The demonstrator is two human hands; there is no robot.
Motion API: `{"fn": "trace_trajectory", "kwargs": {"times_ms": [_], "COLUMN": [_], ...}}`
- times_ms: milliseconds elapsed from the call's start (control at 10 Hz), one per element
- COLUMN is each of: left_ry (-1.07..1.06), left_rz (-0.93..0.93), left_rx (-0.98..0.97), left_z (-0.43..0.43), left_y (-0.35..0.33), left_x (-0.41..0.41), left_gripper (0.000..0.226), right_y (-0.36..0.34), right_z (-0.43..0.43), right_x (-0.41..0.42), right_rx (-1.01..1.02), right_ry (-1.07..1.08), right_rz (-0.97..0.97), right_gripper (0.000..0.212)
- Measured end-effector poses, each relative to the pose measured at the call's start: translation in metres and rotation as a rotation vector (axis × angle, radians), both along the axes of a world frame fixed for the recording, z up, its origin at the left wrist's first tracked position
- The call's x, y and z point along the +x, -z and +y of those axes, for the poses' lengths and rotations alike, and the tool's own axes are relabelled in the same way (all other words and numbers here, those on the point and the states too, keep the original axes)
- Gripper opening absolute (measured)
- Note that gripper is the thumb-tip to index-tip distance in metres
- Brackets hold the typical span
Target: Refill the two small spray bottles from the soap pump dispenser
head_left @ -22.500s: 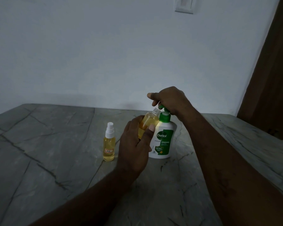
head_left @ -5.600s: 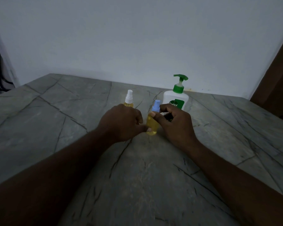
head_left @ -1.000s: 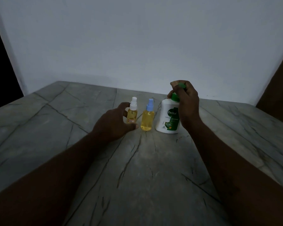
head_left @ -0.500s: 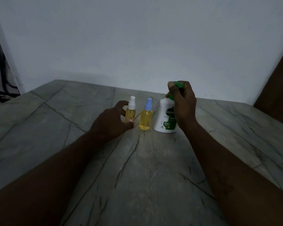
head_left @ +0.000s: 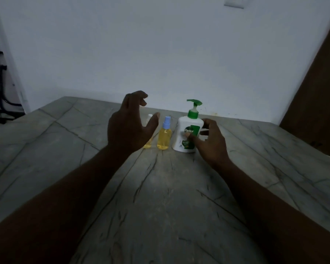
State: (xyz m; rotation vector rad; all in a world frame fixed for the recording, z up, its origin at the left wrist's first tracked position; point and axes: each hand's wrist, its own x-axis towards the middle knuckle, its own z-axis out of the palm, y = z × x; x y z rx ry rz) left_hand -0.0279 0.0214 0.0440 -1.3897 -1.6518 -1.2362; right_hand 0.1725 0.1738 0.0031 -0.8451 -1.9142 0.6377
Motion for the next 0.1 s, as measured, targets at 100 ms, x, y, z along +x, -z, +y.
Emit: {"fn": "trace_trajectory", "kwargs": {"times_ms": [100], "left_ry": [-0.044], "left_rz": [0.125], "left_rx": [-0.09], "left_z": [-0.004], "left_y": [-0.0082], "left_x": [0.0212], "left_gripper": [0.038], "right_y": [-0.0043], "right_z": [-0.0061], "right_x": [0.0114], "right_rx": [0.118], "right_ry": [0.125], "right_rz": [-0.119], "right_gripper": [0.079]}}
